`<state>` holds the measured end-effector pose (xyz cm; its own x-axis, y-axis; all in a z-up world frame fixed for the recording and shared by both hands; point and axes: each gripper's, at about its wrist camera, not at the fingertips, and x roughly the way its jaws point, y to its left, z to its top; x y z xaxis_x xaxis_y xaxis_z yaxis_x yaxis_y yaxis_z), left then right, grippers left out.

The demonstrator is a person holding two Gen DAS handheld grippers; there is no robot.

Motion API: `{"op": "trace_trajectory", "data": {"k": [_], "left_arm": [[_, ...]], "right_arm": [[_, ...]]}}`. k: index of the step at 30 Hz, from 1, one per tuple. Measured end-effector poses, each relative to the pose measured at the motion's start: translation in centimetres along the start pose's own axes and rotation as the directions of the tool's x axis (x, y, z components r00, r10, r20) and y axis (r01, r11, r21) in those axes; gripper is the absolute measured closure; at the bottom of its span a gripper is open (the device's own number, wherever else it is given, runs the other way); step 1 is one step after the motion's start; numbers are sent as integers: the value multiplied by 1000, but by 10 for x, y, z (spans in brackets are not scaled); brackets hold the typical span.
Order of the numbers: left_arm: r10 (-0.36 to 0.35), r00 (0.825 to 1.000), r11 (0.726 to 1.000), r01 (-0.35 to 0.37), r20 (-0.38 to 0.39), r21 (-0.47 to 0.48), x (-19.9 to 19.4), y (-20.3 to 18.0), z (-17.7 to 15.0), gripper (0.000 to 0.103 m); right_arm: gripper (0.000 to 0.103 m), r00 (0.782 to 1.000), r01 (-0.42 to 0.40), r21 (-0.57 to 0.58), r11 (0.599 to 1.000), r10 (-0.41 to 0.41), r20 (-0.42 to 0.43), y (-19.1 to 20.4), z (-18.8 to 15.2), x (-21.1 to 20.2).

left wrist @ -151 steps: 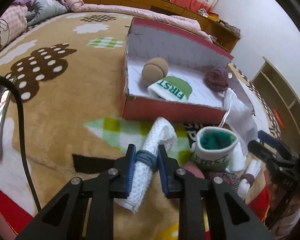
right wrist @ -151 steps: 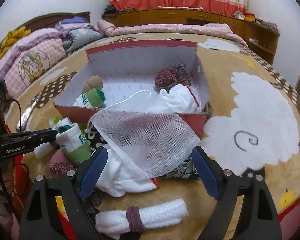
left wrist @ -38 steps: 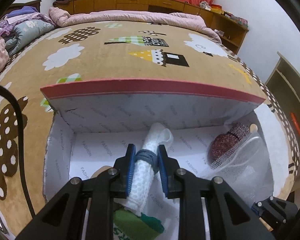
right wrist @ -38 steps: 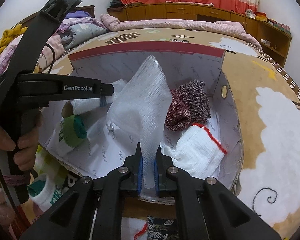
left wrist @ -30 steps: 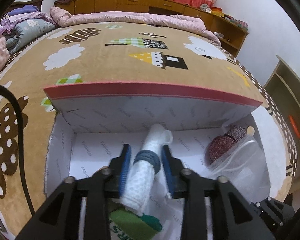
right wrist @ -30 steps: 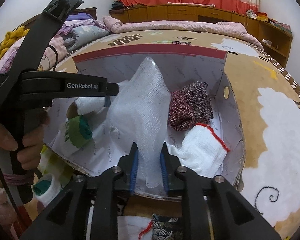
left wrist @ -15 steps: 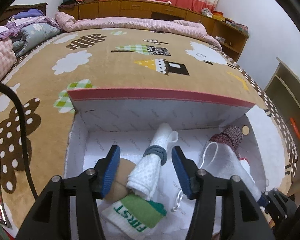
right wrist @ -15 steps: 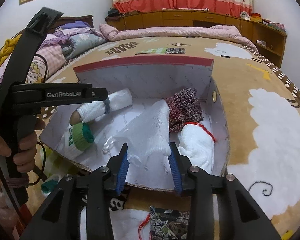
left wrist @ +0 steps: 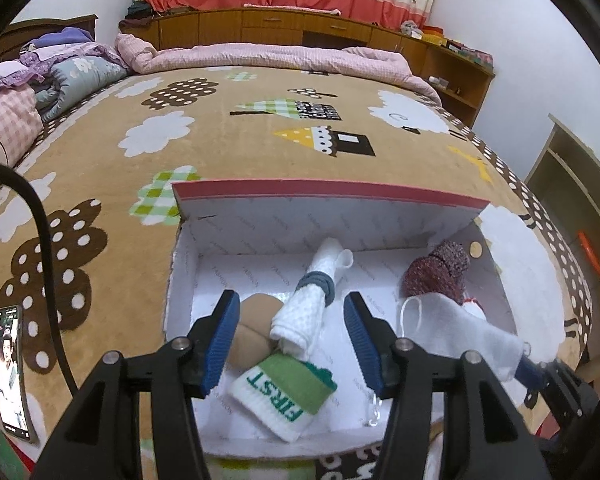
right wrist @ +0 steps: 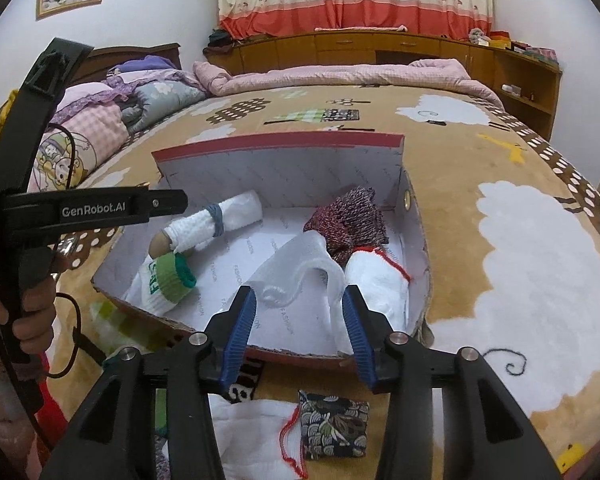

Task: Organize soft objects
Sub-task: 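Move both open tools back to the pile beside the box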

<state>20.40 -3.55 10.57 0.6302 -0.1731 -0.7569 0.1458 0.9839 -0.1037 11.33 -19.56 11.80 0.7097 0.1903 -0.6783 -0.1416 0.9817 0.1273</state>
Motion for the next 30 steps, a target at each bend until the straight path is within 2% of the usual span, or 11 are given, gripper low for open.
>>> {"op": "trace_trajectory", "data": {"k": [20, 30], "left_arm": [[-14, 1000, 1000, 15, -7, 12, -36, -1, -26, 45], [-27, 1000, 999, 27, -5, 22, -54, -4, -42, 45]], "right_arm": [[53, 999, 21, 21, 1000, -21, 28, -5, -9, -36], [52, 999, 8, 3, 1000, -8, 45, 1, -17, -53]]}}
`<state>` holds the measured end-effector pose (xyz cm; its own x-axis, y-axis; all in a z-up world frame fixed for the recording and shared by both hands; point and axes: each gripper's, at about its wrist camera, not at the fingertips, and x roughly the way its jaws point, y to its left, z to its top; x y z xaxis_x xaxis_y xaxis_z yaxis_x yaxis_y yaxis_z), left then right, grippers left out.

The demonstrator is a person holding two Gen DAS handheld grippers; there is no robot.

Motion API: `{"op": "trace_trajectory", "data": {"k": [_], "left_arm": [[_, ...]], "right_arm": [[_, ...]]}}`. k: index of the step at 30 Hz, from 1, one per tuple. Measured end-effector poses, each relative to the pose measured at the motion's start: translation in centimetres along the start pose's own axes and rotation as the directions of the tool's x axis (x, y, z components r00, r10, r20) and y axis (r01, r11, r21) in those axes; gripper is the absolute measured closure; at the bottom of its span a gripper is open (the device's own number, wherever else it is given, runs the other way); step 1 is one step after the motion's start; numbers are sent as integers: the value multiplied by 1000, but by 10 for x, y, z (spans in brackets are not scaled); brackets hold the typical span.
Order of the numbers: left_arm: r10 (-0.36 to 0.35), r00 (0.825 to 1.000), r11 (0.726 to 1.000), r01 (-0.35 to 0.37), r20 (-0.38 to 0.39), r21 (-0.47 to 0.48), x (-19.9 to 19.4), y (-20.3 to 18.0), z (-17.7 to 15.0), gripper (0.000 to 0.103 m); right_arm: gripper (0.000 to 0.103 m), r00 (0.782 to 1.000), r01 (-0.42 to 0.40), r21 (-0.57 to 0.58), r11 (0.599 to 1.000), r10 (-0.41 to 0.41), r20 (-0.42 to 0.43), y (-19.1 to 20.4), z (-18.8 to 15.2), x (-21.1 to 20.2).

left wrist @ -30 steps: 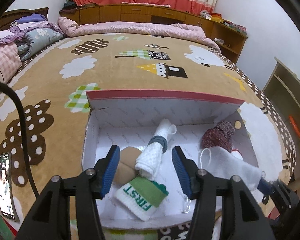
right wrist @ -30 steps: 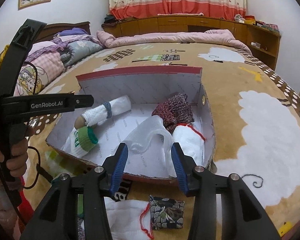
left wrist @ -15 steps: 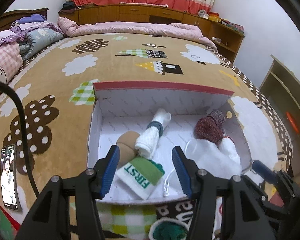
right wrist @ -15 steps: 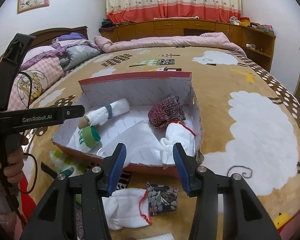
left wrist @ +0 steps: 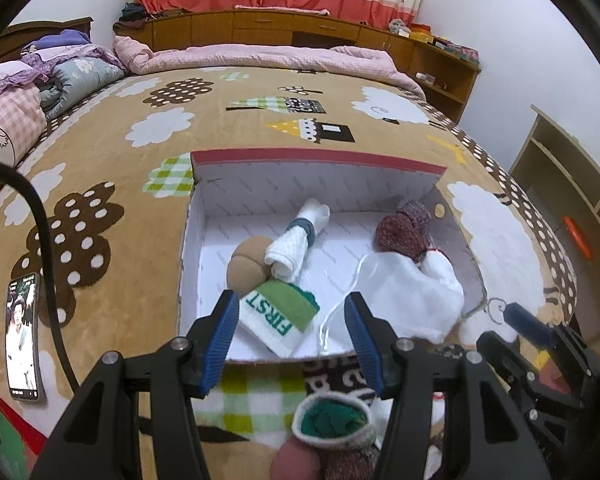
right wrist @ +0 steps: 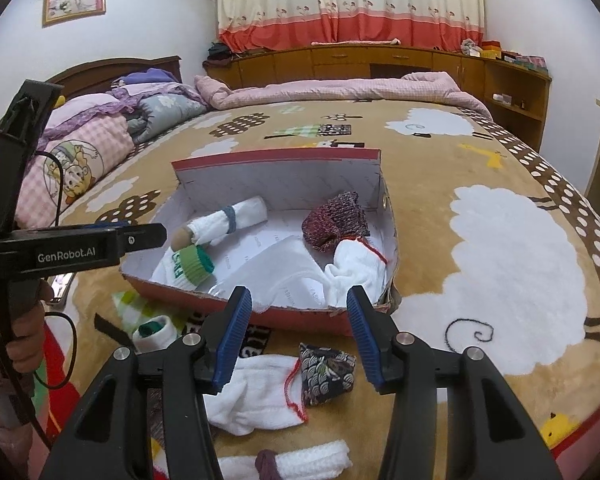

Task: Organize soft objects
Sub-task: 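Move both open tools back to the pile beside the box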

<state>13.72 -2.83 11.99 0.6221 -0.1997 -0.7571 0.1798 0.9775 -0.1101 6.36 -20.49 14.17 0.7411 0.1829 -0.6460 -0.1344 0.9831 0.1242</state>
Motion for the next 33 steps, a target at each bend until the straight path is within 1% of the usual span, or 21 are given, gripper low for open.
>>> {"op": "trace_trajectory", "data": {"k": [5, 12, 19, 26, 33], "left_arm": [[-18, 1000, 1000, 18, -9, 3, -8, -1, -10, 45], [-23, 1000, 1000, 23, -21, 0, -17, 0, -26, 45], [-28, 999, 1000, 28, -40, -1, -21, 2, -45, 45], [-13, 997, 1000, 12, -73, -15, -18, 9, -65, 45], [-2, 994, 999, -3, -113, -45, -11, 22, -85, 45]], "right_arm": [[52, 1000, -1, 2, 1000, 1, -4, 1, -4, -6], [52, 1000, 1, 20, 1000, -1, 2, -1, -13, -18], [52, 1000, 1, 27, 1000, 0, -17, -5, -27, -23], [52, 999, 5, 22, 1000, -4, -51, -7, -45, -26], [52, 997, 9, 44, 999, -5, -81, -9, -62, -31]]}}
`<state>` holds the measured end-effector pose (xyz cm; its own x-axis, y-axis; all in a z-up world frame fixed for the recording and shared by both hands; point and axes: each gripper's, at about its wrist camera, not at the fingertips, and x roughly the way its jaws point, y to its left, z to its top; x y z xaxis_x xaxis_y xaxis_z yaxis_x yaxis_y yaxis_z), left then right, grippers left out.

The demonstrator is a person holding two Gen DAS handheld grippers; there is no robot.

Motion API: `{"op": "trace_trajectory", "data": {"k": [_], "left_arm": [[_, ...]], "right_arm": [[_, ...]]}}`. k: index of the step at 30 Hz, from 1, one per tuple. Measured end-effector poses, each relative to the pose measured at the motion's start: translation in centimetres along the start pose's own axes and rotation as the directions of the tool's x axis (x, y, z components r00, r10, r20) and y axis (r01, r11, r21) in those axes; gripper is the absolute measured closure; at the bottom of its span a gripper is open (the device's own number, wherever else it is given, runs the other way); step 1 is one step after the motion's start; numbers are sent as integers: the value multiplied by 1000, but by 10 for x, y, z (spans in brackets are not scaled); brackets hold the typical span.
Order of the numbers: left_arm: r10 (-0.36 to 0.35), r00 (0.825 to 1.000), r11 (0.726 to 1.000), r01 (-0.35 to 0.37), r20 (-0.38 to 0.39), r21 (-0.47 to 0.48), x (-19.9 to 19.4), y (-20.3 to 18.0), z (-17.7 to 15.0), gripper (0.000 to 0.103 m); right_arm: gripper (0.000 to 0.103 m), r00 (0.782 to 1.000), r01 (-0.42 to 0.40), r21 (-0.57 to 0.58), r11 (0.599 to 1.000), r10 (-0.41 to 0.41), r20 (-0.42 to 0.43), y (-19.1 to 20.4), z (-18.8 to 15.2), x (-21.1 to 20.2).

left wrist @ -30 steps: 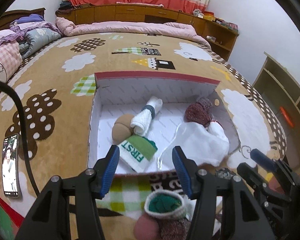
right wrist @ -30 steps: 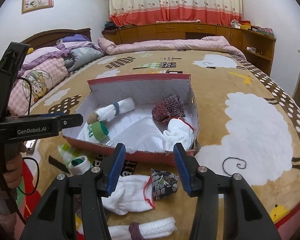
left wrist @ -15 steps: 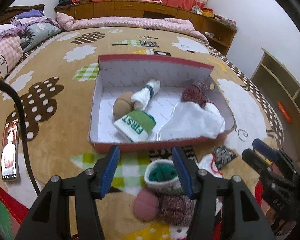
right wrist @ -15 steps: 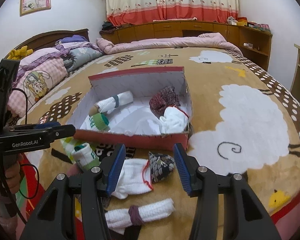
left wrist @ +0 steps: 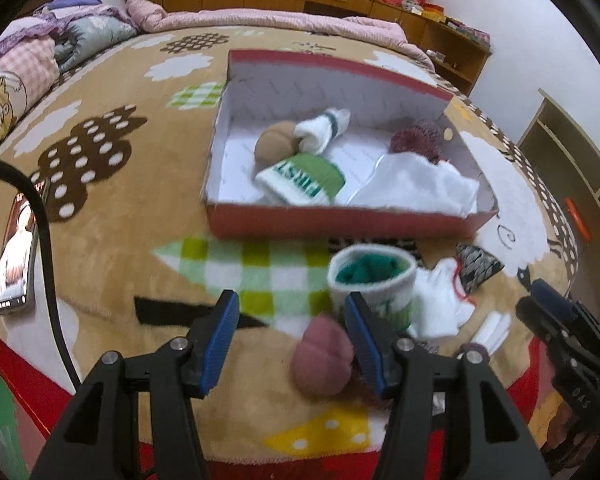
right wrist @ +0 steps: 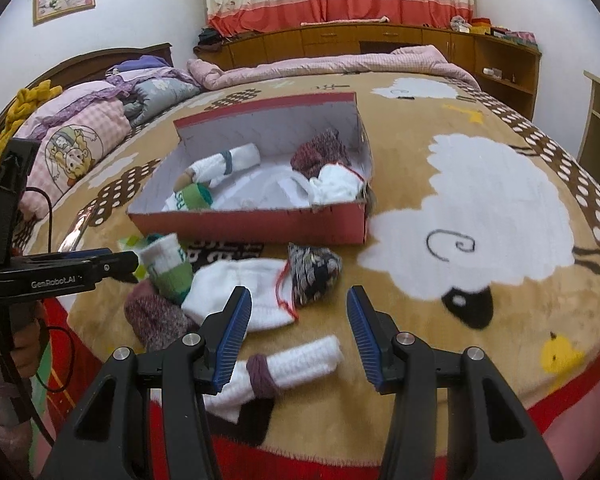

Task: Organize soft objects
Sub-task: 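Move both open tools back to the pile beside the box, then grasp the pink egg-shaped sponge with the left tool while the right tool grasps another rolled white towel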

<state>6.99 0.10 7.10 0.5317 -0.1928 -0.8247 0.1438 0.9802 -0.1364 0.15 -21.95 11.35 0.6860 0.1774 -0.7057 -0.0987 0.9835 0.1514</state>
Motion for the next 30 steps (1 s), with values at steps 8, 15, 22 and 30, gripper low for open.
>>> {"op": "trace_trajectory", "data": {"k": [8, 15, 22, 30], "left_arm": [[-18, 999, 1000, 18, -46, 4, 12, 3, -17, 45], [-44, 998, 999, 44, -45, 9, 16, 0, -21, 45], [-102, 993, 995, 103, -57, 10, 17, -3, -28, 45], [-195, 976, 981, 193, -98, -24, 23, -2, -39, 45]], "right_arm": [[52, 997, -6, 31, 1000, 8, -74, 0, -21, 5], [52, 992, -18, 77, 997, 27, -124, -3, -30, 15], [52, 989, -34, 123, 992, 52, -142, -5, -32, 22], [52, 987, -28, 145, 989, 51, -153, 1, -30, 31]]}}
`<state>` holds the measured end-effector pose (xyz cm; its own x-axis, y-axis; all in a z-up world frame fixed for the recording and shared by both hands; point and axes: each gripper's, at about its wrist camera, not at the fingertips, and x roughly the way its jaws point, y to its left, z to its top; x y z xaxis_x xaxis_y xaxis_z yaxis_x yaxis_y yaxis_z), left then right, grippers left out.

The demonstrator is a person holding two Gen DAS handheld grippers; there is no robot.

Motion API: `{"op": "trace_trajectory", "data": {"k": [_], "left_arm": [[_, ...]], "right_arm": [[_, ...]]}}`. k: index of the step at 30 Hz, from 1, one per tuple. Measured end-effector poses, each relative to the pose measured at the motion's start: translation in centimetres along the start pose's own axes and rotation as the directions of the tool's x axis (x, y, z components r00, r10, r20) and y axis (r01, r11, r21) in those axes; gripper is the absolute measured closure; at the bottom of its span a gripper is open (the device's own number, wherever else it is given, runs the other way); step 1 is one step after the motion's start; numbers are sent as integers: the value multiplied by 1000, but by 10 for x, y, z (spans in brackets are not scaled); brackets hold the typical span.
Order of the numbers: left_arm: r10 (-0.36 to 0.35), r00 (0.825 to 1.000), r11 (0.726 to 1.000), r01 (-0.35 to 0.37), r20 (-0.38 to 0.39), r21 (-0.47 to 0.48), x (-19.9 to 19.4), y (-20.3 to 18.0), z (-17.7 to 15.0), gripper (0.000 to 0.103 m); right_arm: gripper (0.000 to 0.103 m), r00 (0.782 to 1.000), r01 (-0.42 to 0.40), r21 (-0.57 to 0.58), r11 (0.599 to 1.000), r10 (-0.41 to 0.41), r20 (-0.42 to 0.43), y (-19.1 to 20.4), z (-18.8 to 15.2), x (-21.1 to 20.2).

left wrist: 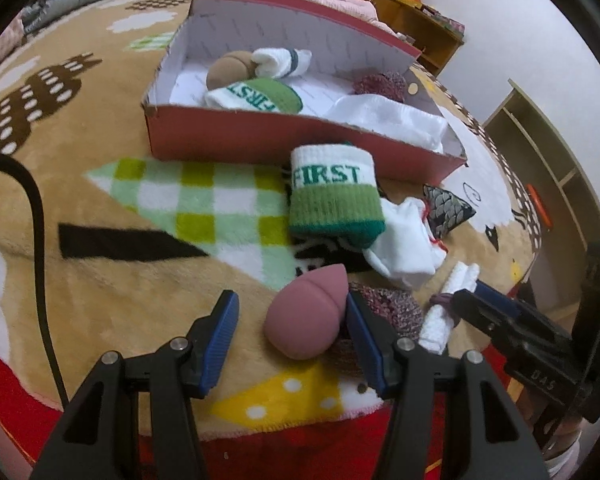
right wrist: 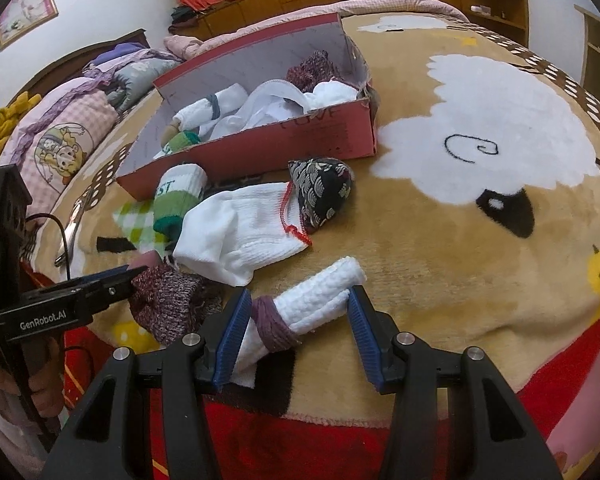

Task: Organize soft objects
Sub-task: 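Grasp the pink egg-shaped sponge with the left tool while the right tool grasps another rolled white towel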

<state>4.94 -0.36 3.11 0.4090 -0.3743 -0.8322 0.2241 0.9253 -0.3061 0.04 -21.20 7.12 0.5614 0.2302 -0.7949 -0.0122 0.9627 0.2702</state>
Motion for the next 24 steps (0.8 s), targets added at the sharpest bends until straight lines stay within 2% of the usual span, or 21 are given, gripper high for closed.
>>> {"op": "trace_trajectory", "data": {"k": [2, 6, 9, 15, 24], "left_arm": [[-10, 1000, 1000, 10, -3, -1, 1, 0, -1, 47], [-32, 999, 999, 32, 0, 1, 2, -1, -2, 59], [-47, 999, 999, 47, -1, 3, 2, -2, -2, 60], [-46, 999, 998, 46, -14, 33, 6, -6, -3, 60], [-71, 997, 997, 71, -30, 12, 11, -1, -1, 59]], "right_arm": [[52, 1000, 1, 2, 1000, -1, 1, 2, 1, 2], [52, 1000, 6, 9, 1000, -6, 1, 6, 1, 8], [47, 1000, 11, 8, 1000, -11, -4, 8, 0, 12], [48, 1000, 28, -24, 999, -28, 1, 15, -5, 17], [62, 999, 37, -68, 997, -35, 34, 20, -7, 14]]}}
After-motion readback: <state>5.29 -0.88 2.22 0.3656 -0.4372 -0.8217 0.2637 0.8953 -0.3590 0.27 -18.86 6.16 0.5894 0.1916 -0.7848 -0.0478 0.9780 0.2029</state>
